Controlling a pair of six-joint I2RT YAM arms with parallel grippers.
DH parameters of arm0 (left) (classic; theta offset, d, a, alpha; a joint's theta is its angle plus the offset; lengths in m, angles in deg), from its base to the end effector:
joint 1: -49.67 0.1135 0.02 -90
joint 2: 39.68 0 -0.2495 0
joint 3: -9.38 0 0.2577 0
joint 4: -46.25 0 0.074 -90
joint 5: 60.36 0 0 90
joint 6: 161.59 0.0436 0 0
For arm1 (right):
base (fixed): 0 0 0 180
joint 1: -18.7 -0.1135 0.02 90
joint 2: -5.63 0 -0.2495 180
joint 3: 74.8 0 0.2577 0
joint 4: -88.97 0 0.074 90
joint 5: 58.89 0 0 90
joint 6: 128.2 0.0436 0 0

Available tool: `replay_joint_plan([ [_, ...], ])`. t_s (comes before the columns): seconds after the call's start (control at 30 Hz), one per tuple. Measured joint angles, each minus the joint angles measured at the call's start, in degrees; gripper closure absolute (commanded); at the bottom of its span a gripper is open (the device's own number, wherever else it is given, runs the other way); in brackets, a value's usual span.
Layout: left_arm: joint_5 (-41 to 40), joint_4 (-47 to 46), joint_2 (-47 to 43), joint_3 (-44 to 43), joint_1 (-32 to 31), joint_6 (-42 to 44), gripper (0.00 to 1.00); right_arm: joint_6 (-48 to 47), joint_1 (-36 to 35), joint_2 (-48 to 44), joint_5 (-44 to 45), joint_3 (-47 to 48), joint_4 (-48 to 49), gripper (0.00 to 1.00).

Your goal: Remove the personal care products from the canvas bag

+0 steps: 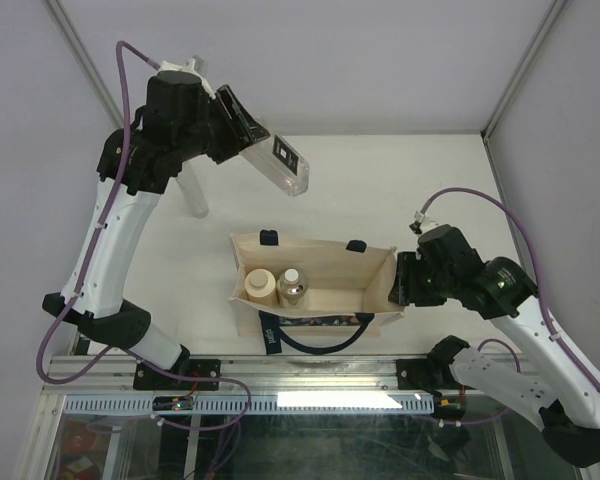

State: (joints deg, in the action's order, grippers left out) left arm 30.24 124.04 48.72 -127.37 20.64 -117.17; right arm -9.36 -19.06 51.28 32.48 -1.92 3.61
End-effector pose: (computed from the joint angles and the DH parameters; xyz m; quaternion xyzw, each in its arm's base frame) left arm 0.2505 -0.1395 0.4977 -0.1217 0.8549 -0.3092 0.3983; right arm 0.1088 0.0830 0.3100 -0.0715 0.9588 0.1411 0.2358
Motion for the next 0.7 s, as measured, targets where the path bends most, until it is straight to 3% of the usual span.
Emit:
replay_joint_plan([
  [0.3,-10.7,-2.2,3.2,4.2,1.5,17.7,1.00,0.0,0.0,0.5,1.0,1.2,-0.4,0.50],
  [0.7,-21.1,-25.7,4.2,29.6,6.2,37.3,1.00,-0.3,0.0,1.9,2.5,2.7,-0.9,0.50],
])
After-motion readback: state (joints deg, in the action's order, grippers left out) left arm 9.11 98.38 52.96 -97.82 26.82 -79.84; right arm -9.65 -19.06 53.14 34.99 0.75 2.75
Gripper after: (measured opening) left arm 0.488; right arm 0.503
